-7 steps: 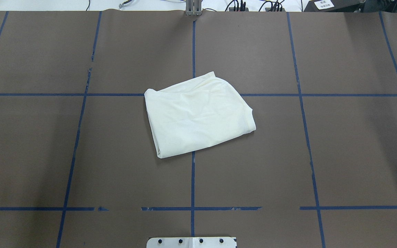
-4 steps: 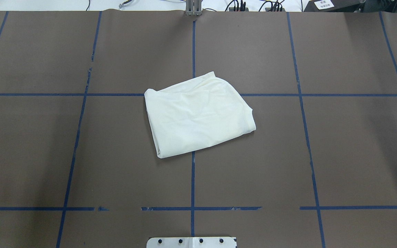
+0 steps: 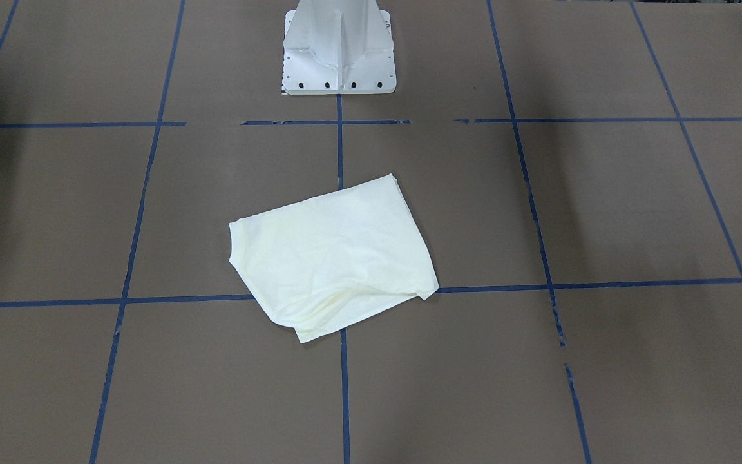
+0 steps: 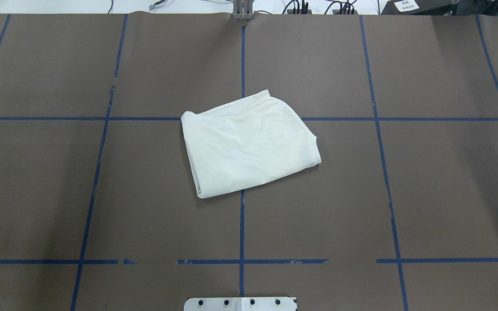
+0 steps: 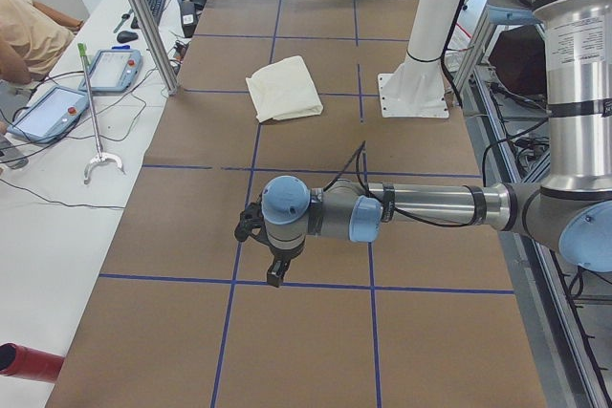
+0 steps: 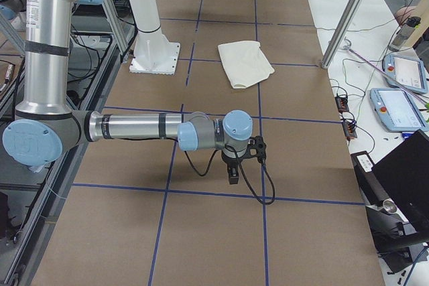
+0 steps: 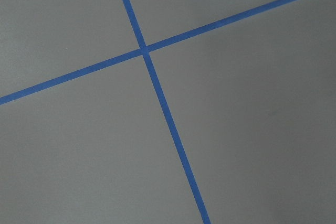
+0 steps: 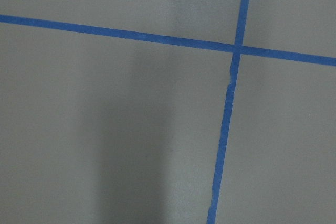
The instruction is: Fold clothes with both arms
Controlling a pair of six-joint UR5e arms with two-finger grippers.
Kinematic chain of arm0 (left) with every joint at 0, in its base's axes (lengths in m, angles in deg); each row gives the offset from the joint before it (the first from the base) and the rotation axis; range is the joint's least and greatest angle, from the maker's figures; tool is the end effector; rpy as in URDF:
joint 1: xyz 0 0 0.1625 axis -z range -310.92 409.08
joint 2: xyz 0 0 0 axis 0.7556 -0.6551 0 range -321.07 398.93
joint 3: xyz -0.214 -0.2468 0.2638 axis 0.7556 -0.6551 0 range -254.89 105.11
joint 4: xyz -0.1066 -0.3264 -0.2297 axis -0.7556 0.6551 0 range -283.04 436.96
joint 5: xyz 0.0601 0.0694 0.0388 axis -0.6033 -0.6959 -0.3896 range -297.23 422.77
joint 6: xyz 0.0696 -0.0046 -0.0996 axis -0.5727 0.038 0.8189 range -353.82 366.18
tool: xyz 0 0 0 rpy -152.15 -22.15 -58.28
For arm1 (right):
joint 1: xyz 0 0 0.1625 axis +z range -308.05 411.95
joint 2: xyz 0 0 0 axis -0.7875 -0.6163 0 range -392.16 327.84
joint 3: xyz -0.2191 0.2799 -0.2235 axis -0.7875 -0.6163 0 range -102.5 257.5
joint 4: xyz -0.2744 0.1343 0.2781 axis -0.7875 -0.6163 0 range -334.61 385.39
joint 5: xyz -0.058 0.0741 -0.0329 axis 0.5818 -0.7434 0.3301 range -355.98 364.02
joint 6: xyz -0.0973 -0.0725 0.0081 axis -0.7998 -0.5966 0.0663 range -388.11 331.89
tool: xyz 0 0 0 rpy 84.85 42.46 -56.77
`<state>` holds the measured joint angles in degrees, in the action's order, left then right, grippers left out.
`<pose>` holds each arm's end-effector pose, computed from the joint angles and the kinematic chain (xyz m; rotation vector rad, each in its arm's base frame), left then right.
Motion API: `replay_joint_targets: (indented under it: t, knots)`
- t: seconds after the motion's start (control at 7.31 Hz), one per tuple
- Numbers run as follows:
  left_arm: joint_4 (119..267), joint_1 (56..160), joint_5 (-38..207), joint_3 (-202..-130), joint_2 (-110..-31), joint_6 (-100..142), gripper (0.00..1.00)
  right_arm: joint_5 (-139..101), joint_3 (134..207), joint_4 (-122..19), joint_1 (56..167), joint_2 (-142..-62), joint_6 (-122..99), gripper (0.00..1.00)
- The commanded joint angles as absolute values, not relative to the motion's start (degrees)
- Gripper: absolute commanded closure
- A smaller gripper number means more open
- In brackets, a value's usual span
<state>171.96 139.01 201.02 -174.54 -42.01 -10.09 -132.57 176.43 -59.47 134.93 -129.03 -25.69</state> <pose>-0.0420 -0.4319 0.6441 0.2101 0.8236 0.3088 -0.0104 -0.4521 0.6356 0.0516 -0.8197 -0.1269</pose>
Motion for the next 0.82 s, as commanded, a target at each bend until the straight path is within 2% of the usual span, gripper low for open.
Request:
replay_joint_targets:
  t: [0.0, 0.68]
  knots:
    - [172.5, 138.99, 201.02, -174.39, -42.02, -10.08, 0.0, -132.64, 176.46, -59.69, 134.92, -128.14, -25.65, 0.0]
    - [173.12, 138.99, 200.93, -175.08, -42.37, -10.08, 0.0, -132.47, 180.24, -64.97, 136.77, -129.1, -26.0, 0.0]
